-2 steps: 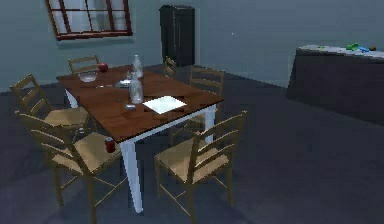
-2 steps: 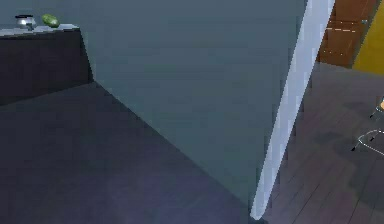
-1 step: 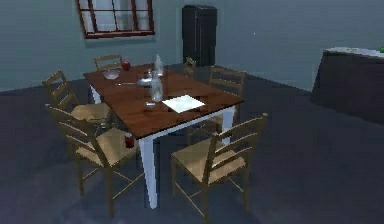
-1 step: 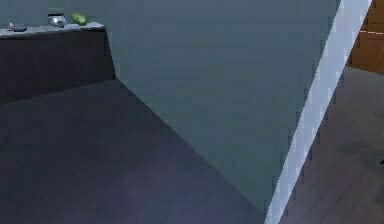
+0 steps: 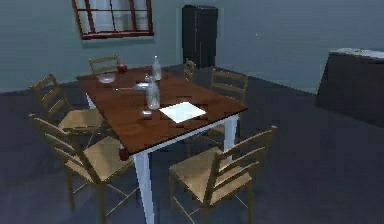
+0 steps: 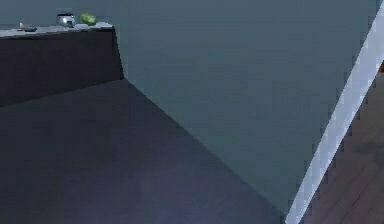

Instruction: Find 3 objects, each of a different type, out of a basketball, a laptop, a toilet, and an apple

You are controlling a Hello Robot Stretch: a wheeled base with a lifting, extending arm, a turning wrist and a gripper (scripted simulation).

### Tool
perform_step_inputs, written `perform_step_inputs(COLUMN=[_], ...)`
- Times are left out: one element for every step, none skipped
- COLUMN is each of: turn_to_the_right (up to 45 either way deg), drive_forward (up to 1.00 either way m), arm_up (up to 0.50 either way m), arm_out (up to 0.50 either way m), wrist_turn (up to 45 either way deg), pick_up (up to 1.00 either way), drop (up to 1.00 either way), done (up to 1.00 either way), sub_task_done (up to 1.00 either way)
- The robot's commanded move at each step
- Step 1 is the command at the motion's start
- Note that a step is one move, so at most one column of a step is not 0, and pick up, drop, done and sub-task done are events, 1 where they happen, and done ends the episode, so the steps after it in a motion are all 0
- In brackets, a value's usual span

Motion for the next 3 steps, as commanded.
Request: perform_step_inputs(turn_to_the_right=[-45.0, -24.0, 0.0], drive_forward=[0.00, 0.00, 1.00], arm_up=[0.00, 0.00, 0.00], arm_out=[0.00, 0.00, 0.00], wrist_turn=[0.0, 0.0, 0.0], pick_up=[0.00, 0.00, 0.00], drop=[0.00, 0.00, 0.00], done=[0.00, 0.00, 0.00], sub_task_done=[0.00, 0.00, 0.00])
